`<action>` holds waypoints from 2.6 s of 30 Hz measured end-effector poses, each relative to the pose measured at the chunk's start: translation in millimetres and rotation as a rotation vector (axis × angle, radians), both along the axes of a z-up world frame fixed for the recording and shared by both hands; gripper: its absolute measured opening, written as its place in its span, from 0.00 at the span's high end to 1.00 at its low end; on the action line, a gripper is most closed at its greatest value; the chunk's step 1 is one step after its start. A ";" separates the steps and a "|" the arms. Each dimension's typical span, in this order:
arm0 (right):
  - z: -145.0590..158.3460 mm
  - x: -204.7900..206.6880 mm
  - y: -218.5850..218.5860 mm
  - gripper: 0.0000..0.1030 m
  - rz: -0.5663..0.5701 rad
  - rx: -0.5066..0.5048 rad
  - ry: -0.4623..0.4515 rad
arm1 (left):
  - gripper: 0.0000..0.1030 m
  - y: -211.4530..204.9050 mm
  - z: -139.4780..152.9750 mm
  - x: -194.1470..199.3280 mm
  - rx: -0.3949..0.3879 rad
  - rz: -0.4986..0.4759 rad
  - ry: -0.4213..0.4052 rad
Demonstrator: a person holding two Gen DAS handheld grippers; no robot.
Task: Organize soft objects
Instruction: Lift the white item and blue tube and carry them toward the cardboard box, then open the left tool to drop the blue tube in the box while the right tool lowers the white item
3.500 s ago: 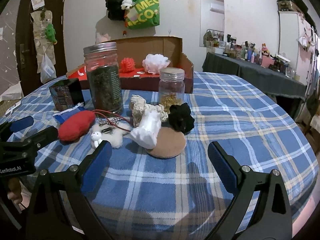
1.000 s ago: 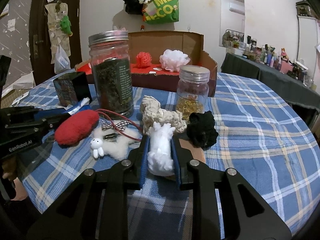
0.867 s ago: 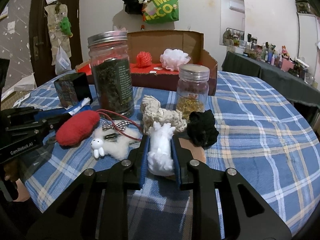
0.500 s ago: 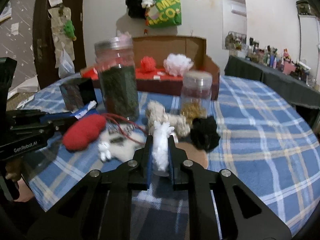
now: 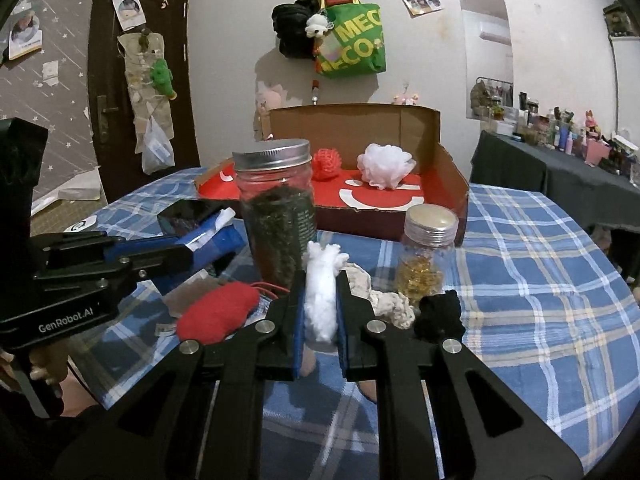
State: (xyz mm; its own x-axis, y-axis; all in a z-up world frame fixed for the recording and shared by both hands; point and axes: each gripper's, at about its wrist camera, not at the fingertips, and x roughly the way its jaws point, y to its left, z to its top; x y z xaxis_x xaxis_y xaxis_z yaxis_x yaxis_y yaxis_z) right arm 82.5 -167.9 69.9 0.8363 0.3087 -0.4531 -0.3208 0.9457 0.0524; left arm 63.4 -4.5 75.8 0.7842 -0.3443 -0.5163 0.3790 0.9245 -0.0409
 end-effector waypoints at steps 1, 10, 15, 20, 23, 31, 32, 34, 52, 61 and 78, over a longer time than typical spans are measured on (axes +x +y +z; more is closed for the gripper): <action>-0.6 0.6 0.1 0.88 0.002 0.002 0.005 | 0.88 0.1 0.3 0.2 0.000 0.000 0.000; -4.8 -1.3 -6.5 0.88 -0.002 0.016 0.033 | 0.88 7.9 -2.7 -4.4 -0.005 0.008 0.018; -6.0 -3.5 -15.5 0.88 -0.020 0.013 0.051 | 0.88 17.7 -3.6 -6.8 -0.003 0.024 0.032; -8.7 -4.5 -28.9 0.88 -0.042 0.022 0.082 | 0.88 35.7 -3.7 -10.8 -0.004 0.060 0.049; -9.7 -4.6 -36.0 0.88 -0.058 0.028 0.096 | 0.88 48.4 -4.2 -11.8 -0.004 0.088 0.068; -9.2 -0.2 -55.5 0.88 -0.090 0.033 0.130 | 0.88 82.4 -10.4 -13.2 0.009 0.179 0.107; -8.8 1.4 -58.7 0.88 -0.092 0.040 0.137 | 0.88 86.0 -11.2 -12.0 0.011 0.189 0.110; -7.7 4.5 -65.5 0.88 -0.096 0.048 0.148 | 0.88 94.4 -13.8 -7.4 0.015 0.209 0.117; 4.3 85.1 -109.2 0.88 0.022 0.024 0.234 | 0.88 119.0 -10.6 65.0 0.120 0.101 0.106; 6.1 124.6 -112.6 0.88 0.138 0.033 0.250 | 0.88 118.0 -4.1 99.3 0.150 0.001 0.090; 24.9 164.3 -102.2 0.88 0.265 0.064 0.231 | 0.88 109.7 17.7 115.2 0.132 -0.129 0.065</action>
